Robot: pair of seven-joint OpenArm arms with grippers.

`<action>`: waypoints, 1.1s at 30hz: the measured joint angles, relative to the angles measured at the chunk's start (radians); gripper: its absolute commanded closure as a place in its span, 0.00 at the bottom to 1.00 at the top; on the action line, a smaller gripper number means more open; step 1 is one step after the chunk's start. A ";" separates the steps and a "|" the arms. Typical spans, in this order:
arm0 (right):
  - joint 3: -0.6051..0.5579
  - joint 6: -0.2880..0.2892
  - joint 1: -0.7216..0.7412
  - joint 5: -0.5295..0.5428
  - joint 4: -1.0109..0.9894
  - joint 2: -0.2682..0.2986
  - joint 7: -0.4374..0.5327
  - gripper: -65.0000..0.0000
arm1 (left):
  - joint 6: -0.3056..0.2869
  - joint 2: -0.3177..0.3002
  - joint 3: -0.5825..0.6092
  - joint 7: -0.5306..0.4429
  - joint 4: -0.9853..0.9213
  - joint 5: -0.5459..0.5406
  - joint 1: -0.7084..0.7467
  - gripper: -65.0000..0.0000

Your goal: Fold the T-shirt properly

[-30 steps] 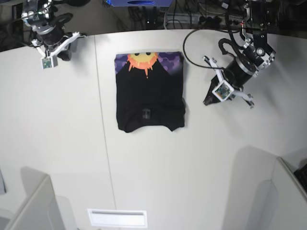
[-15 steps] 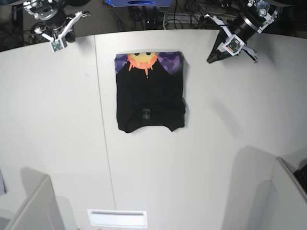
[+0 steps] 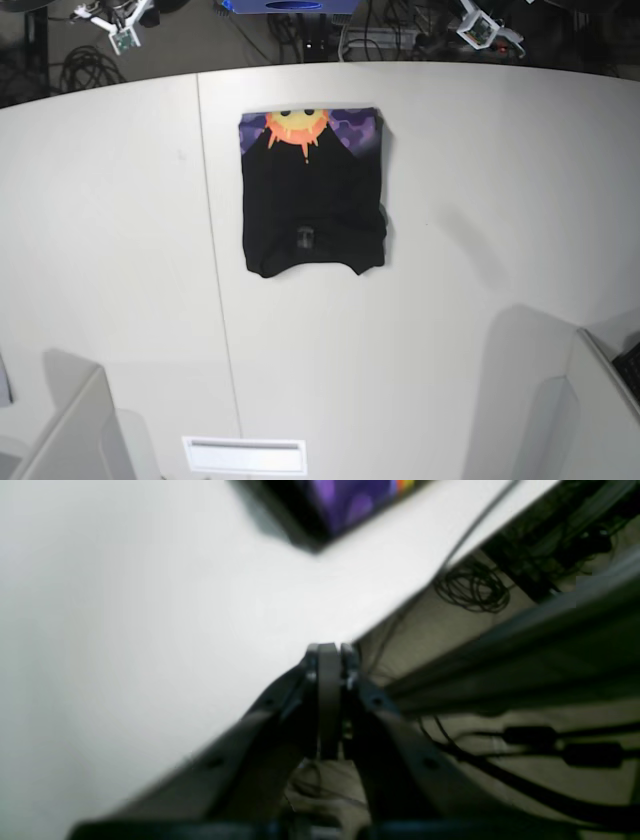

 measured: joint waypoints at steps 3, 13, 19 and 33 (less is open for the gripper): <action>-0.062 0.007 -0.008 -0.005 -0.018 0.003 -0.089 1.00 | -0.003 0.001 0.001 -0.007 -0.063 -0.007 0.021 1.00; -0.368 -0.007 0.155 -0.014 -0.365 0.074 -0.124 1.00 | 0.002 0.071 0.011 -0.004 -0.425 -0.003 -0.068 1.00; -0.459 -0.002 0.253 -0.004 -0.584 0.071 -0.009 1.00 | 0.006 0.067 0.086 -0.004 -0.681 -0.003 -0.193 1.00; -0.489 -0.005 0.476 0.005 -1.308 -0.058 0.354 1.00 | 0.008 0.012 0.209 -0.040 -1.265 -0.011 -0.549 1.00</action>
